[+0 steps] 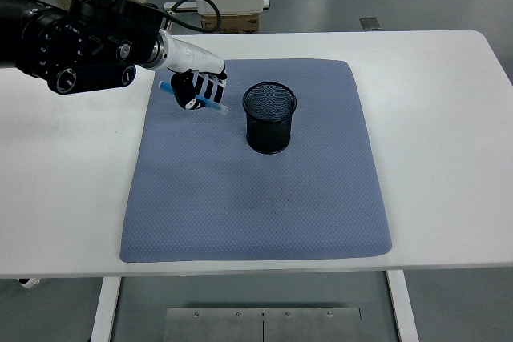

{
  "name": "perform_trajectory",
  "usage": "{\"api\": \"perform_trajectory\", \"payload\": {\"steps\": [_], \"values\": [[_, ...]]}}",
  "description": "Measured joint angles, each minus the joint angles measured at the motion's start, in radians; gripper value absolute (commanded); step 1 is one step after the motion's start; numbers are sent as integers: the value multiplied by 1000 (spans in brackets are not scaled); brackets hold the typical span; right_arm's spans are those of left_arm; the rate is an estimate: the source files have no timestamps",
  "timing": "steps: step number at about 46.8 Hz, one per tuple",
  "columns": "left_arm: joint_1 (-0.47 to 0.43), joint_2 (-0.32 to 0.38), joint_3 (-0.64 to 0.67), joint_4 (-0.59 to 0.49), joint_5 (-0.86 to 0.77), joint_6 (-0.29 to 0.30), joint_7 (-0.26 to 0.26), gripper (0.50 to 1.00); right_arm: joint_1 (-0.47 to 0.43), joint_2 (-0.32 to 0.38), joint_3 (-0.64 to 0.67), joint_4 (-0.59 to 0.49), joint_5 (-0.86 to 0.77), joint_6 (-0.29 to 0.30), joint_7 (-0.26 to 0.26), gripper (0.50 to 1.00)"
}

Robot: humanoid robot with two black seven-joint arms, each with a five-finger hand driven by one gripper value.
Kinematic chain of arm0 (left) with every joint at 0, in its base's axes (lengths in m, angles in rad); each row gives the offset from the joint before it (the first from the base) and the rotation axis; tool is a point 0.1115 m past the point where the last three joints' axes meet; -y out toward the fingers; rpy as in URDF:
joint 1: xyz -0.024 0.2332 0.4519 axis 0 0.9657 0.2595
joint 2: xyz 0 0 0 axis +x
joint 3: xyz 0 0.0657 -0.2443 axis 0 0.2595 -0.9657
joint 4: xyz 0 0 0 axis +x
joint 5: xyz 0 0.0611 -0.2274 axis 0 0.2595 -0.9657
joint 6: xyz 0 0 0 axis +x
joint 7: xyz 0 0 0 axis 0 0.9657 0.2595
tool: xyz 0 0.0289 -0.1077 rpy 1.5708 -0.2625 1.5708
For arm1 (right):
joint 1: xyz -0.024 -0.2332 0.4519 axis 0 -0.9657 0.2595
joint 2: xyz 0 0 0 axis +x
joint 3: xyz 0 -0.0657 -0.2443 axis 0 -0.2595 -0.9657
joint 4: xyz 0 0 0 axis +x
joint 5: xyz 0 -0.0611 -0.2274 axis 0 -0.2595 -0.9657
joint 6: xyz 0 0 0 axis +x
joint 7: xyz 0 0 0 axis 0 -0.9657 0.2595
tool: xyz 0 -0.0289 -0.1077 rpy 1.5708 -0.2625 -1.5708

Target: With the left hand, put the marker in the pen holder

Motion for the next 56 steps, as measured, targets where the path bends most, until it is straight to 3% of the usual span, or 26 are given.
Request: {"api": "perform_trajectory", "payload": {"steps": [20,56], "values": [[-48,-3,-64,12,-37,-23,0,500,0,0,0,0,0,0,0,1000],[-46,-83,-233,26,-201,-40,0,500,0,0,0,0,0,0,0,1000]]}}
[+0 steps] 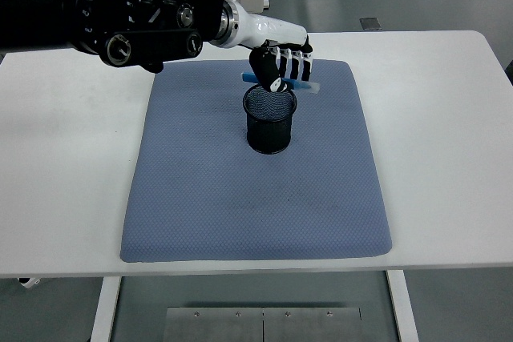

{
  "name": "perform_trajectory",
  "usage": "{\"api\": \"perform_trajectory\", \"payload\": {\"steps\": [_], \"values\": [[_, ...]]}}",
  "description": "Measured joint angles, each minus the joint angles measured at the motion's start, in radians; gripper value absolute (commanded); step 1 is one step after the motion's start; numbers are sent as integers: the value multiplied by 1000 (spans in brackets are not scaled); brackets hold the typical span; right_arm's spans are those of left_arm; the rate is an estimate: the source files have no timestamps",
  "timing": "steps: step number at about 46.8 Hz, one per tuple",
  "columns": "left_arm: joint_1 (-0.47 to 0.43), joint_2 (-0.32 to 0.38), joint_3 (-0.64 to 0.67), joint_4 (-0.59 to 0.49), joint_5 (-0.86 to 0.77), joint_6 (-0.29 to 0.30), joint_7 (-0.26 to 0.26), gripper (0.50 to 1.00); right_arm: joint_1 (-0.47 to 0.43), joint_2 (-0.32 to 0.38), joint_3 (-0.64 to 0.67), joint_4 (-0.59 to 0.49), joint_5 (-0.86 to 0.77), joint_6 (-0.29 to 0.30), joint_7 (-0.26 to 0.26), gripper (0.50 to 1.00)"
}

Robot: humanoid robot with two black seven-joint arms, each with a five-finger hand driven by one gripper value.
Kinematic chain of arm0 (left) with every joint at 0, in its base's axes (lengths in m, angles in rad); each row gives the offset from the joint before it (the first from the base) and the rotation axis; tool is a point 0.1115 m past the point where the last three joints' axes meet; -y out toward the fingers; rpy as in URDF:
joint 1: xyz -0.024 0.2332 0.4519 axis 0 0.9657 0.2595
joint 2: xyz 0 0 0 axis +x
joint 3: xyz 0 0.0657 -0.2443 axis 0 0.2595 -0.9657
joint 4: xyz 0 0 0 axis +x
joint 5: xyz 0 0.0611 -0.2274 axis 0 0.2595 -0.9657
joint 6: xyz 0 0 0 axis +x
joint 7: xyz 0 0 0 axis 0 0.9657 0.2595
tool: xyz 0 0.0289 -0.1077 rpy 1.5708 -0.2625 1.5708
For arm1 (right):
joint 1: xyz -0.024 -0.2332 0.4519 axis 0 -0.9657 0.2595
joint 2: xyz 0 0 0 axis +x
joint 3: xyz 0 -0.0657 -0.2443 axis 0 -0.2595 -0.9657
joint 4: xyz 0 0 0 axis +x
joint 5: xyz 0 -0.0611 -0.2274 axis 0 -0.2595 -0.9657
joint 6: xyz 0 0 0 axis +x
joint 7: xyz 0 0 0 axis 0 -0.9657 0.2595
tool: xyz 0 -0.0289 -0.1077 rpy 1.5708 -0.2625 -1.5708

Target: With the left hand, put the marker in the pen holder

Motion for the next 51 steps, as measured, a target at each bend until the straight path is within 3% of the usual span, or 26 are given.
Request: {"api": "perform_trajectory", "payload": {"steps": [37,38,42,51], "values": [[76,-21,-7,47,-190,11,-40,500,1,0,0,0,0,0,0,1000],[76,-21,-6,47,-191,11,-40,505,1,0,0,0,0,0,0,1000],[76,-21,-6,46,-191,10,-40,607,0,0,0,0,0,0,0,1000],[76,-19,-4,46,-191,5,-40,692,0,0,0,0,0,0,0,1000]]}}
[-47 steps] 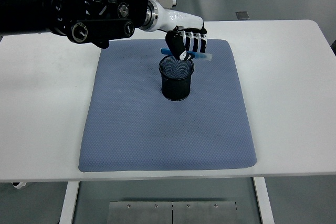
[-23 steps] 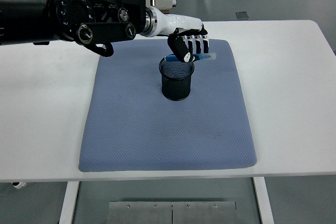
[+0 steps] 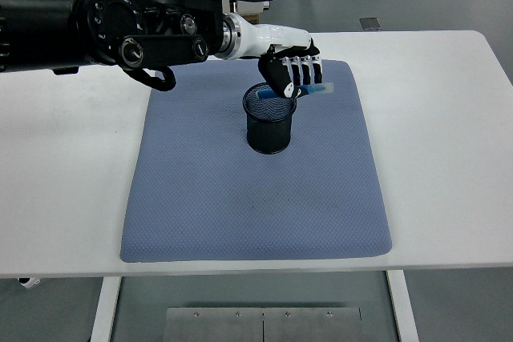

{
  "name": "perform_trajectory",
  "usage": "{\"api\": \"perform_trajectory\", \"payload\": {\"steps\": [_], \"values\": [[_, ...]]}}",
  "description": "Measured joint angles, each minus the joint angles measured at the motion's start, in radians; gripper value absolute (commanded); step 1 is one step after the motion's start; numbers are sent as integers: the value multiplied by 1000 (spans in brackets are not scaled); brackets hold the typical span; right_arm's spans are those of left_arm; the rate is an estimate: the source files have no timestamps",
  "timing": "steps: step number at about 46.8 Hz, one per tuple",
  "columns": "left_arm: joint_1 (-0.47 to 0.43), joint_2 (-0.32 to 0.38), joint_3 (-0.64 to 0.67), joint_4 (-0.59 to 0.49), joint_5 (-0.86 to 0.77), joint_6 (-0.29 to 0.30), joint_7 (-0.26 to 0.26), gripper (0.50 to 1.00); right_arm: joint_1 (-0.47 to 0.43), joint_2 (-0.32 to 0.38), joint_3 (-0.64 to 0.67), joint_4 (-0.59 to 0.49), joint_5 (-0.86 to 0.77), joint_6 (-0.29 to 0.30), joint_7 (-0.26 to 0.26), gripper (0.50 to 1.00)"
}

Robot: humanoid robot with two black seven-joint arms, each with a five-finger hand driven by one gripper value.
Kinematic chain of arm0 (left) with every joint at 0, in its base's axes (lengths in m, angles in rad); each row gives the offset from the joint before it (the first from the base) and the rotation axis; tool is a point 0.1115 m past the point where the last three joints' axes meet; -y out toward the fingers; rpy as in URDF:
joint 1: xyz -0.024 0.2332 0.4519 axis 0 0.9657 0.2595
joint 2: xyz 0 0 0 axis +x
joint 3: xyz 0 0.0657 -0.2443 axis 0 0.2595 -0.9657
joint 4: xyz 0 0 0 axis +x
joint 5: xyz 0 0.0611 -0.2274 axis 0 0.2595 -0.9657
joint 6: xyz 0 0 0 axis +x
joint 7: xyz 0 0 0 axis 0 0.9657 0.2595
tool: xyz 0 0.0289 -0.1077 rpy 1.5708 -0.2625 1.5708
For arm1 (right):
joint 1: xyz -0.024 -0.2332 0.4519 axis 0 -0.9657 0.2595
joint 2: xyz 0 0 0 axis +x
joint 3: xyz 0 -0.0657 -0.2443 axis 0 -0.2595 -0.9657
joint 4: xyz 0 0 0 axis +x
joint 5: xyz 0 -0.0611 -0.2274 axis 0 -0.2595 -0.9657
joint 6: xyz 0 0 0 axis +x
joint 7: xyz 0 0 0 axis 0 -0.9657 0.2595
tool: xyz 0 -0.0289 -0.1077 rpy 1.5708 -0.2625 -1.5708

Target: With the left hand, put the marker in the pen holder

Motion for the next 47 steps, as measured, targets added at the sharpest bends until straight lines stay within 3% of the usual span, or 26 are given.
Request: {"api": "perform_trajectory", "payload": {"steps": [9,11,15,26,37,47], "values": [[0,3,3,0,-5,0,0,765,1,0,0,0,0,0,0,1000],[-1,3,5,0,-8,0,0,824,1,0,0,0,0,0,0,1000],[-4,10,6,0,-19,2,0,994,0,0,0,0,0,0,0,1000],[18,85,2,43,-124,0,0,1000,1,0,0,0,0,0,0,1000],[195,166,-112,201,-137,-6,0,1000,0,0,0,0,0,0,0,1000],[370,351,-311,274,-135,0,-9,1000,0,0,0,0,0,-1,0,1000]]}}
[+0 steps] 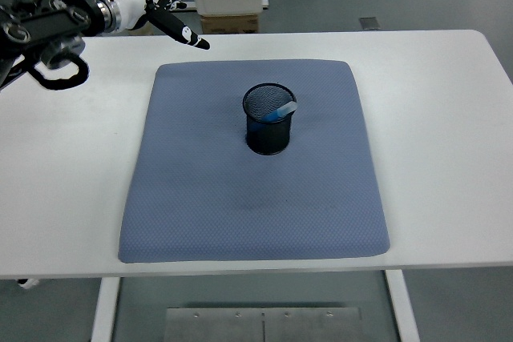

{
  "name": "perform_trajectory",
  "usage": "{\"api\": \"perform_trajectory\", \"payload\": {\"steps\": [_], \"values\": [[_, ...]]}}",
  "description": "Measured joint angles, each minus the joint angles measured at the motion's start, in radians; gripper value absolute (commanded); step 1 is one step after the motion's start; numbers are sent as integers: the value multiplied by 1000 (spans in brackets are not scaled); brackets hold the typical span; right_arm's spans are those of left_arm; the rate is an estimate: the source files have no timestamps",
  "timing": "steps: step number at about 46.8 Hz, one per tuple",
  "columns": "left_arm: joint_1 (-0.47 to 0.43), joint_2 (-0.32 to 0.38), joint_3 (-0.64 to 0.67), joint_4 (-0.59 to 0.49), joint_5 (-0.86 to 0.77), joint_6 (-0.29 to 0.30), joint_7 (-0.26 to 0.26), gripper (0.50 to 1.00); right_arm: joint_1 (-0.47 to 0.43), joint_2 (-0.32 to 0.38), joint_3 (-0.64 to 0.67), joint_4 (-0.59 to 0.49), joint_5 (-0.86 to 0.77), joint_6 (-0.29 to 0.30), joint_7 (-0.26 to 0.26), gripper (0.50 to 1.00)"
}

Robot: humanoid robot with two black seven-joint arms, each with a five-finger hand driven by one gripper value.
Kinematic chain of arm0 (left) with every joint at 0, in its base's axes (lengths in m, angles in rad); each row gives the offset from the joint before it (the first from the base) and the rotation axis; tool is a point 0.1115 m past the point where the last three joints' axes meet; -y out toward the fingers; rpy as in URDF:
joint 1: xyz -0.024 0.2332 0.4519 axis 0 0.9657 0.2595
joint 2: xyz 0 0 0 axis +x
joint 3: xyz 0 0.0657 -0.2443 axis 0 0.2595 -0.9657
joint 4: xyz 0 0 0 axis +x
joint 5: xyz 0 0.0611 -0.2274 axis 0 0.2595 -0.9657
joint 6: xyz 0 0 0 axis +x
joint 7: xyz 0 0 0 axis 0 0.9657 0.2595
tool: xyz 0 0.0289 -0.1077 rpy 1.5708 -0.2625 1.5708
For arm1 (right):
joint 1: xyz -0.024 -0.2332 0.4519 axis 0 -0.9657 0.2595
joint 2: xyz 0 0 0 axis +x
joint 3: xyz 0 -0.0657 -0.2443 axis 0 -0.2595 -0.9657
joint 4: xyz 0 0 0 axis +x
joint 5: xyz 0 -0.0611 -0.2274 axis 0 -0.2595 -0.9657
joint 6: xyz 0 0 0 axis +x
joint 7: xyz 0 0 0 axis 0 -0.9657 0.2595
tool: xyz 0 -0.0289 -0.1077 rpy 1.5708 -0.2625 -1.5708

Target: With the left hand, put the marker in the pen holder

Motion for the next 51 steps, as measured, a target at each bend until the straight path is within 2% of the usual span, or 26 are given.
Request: {"api": "perform_trajectory", "payload": {"steps": [5,9,23,32,41,51], "values": [[111,58,-132,56,7,-1,-41,1000,-1,0,0,0,0,0,0,1000],[205,83,-238,106,9,-3,-93,1000,0,0,0,0,0,0,0,1000],[458,90,-443,180,-2,-5,-274,1000,0,0,0,0,0,0,0,1000],[561,124,-518,182,-2,-11,-300,1000,1,0,0,0,0,0,0,1000],[628,127,-643,179,-32,-65,-300,1000,0,0,0,0,0,0,0,1000],[650,130,-715,181,-57,-67,-300,1000,0,0,0,0,0,0,0,1000]]}}
